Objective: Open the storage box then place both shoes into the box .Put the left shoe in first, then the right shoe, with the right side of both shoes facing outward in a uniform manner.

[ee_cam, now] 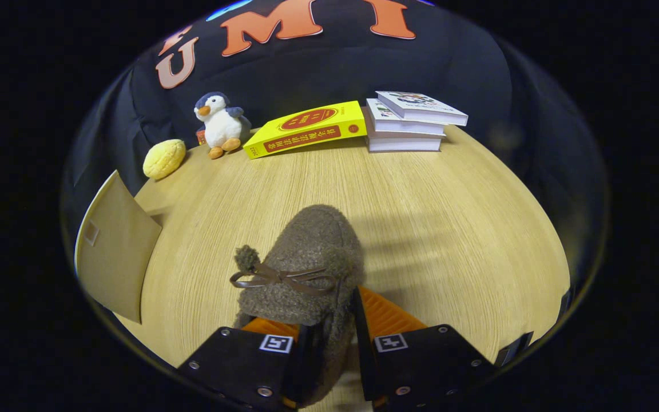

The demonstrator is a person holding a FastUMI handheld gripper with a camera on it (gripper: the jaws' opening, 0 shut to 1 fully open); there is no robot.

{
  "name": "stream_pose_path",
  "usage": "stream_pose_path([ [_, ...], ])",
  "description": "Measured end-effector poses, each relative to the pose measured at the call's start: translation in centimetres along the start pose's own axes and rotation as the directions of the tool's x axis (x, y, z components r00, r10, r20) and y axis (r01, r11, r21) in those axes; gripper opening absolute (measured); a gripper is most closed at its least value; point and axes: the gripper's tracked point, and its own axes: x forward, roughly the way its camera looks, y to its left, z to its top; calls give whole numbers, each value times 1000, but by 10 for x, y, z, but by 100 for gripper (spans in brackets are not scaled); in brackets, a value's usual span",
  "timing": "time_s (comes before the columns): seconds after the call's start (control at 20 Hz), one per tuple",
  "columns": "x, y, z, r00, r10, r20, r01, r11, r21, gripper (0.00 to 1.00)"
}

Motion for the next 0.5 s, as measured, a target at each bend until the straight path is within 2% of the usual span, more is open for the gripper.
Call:
stream_pose_path([
  [0.1, -4, -6, -2, 999, -34, -18, 35, 997, 72, 17],
  [0.2, -13, 7, -2, 999, 9, -34, -4, 990, 140, 8],
  [0.5, -55, 45, 38, 999, 23, 49, -32, 984, 176, 6],
])
